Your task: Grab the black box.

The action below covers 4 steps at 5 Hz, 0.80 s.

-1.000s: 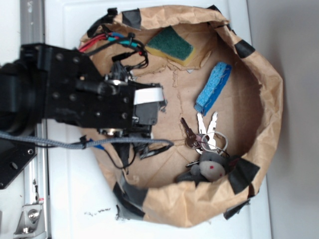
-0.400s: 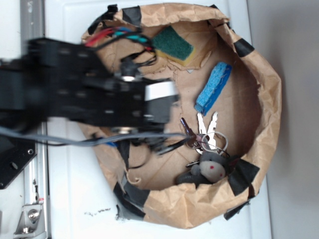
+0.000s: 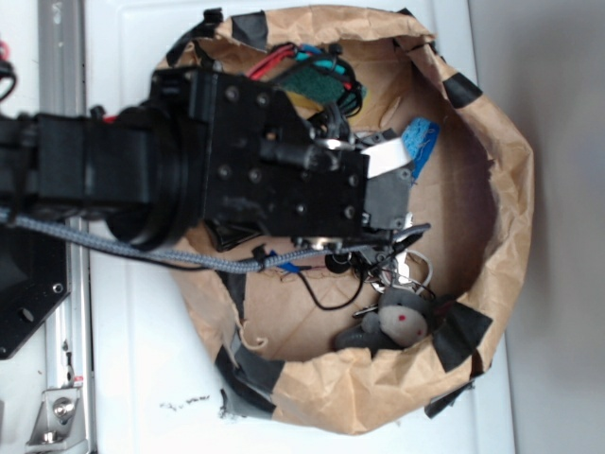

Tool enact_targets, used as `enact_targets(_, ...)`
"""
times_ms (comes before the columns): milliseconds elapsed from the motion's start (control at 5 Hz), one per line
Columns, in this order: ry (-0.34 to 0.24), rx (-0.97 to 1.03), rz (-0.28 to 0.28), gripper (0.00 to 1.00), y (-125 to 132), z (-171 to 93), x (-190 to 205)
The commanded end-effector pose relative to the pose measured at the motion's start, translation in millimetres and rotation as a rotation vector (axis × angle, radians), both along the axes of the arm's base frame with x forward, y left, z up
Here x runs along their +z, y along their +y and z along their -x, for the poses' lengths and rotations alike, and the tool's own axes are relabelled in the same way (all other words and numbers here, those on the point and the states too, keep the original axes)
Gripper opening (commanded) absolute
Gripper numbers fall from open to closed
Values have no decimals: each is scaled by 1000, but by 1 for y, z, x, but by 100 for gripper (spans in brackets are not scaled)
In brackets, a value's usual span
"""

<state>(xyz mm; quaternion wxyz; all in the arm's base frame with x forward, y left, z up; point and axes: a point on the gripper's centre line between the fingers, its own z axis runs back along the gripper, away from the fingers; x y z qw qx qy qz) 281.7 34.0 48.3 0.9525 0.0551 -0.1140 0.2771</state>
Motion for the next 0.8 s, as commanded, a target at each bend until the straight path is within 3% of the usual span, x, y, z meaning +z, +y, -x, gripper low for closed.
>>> enact_targets(0,2,-98,-9,100,12,6,25)
enact_targets(200,93,-194,-26,100,21,30,34)
enact_targets(600,216,-160,-78,100,44,37,34)
